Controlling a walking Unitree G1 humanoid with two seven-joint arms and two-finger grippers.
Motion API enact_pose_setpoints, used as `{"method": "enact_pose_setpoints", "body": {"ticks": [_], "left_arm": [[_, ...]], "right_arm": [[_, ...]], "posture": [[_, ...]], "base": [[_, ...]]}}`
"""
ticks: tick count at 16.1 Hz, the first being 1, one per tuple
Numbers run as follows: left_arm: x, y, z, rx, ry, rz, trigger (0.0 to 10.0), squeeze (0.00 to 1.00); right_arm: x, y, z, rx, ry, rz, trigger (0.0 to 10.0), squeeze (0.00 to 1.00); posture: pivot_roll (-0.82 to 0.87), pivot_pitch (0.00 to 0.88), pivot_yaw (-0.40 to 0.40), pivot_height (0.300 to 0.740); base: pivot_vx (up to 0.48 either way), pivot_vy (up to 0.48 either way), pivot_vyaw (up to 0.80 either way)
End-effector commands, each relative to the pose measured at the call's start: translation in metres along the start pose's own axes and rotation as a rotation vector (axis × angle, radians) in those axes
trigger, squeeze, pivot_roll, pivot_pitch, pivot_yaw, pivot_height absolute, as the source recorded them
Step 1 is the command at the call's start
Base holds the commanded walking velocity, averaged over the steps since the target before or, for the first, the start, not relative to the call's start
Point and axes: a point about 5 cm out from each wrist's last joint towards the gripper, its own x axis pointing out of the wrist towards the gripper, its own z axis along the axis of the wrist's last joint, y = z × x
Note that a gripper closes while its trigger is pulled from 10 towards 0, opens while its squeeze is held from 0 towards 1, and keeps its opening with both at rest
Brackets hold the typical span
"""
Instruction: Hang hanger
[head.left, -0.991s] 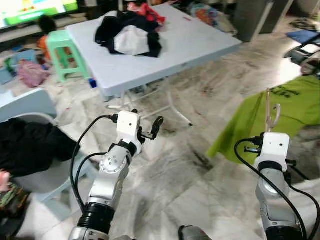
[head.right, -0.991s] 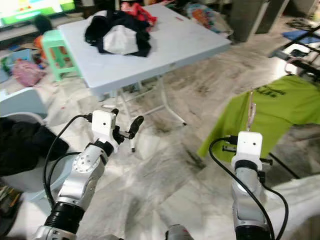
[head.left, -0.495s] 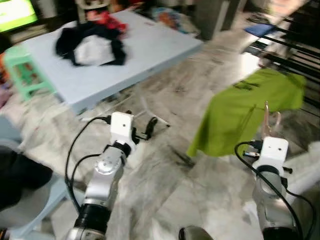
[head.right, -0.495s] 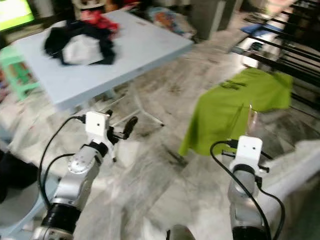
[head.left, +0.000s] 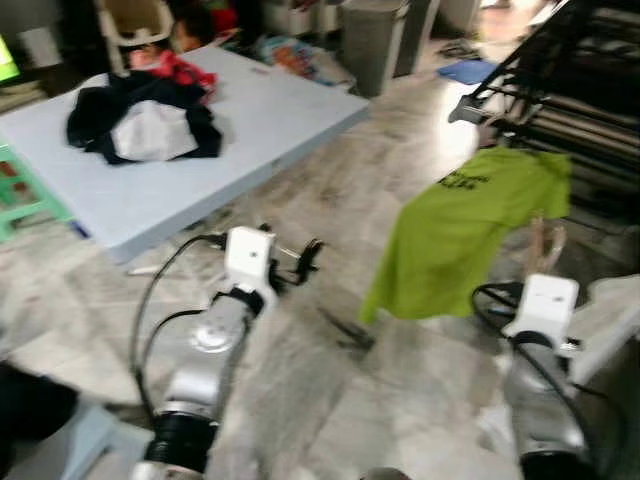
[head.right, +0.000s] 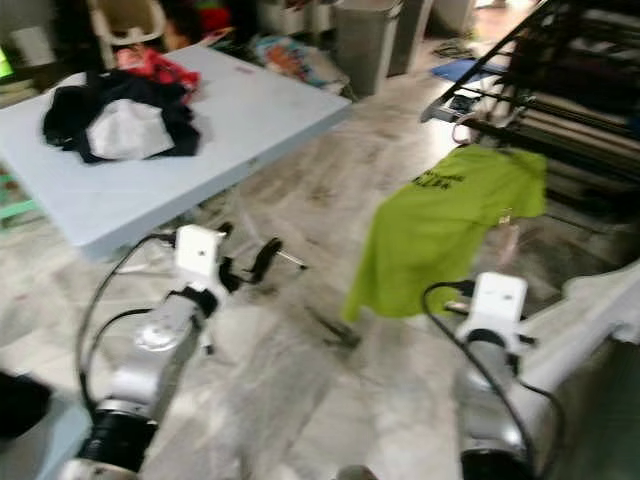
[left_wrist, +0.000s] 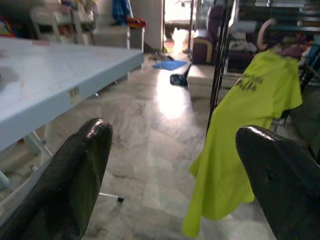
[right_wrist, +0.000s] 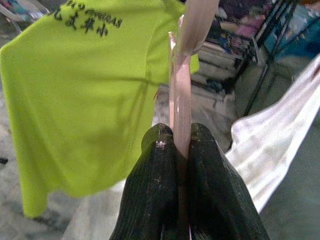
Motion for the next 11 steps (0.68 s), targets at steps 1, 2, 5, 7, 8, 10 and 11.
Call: {"method": "enact_pose_setpoints", "body": {"ticks": [1,2,5,7,8,10,11], "left_arm": [[0.0031,-0.0047,0.0028,-0.001,-0.004,-0.021,10.0,0.00],[0.0033,-0.0053,0.0028,0.000,-0.002,-0.025,10.0,0.00],[0.0036,-0.0058,0.0025,0.001,0.000,-0.027,10.0,0.00],[0.0035,-0.0054,0.0022,0.003,0.002,-0.028,10.0,0.00],[0.0034,-0.0055,0.0020,0.003,0.004,-0.032,10.0,0.00],[0.0033,-0.0060,0.0020,0.002,0.006,-0.037,10.0,0.00],[0.0031,-0.0061,0.0020,0.002,0.006,-0.038,10.0,0.00]], "right_arm": [[0.0033,-0.0077,-0.0019,0.010,0.031,-0.045,10.0,0.00],[0.0035,-0.0084,-0.0034,0.018,0.043,-0.056,10.0,0.00],[0.0034,-0.0090,-0.0052,0.039,0.057,-0.072,10.0,0.00],[0.0030,-0.0087,-0.0054,0.043,0.060,-0.076,10.0,0.00],[0.0025,-0.0082,-0.0055,0.042,0.060,-0.077,10.0,0.00],[0.0016,-0.0071,-0.0065,0.041,0.066,-0.078,10.0,0.00],[0.0013,-0.0070,-0.0068,0.040,0.068,-0.078,10.0,0.00]], "posture": [[-0.06,0.000,0.039,0.740],[-0.06,0.000,0.041,0.740],[-0.06,0.000,0.041,0.740],[-0.06,0.000,0.043,0.740],[-0.06,0.000,0.043,0.740],[-0.06,0.000,0.043,0.740],[-0.06,0.000,0.043,0.740]], "base": [[0.300,0.296,-0.80],[0.304,0.292,-0.80],[0.298,0.290,-0.80],[0.298,0.291,-0.80],[0.307,0.292,-0.80],[0.317,0.292,-0.80],[0.326,0.292,-0.80]]}}
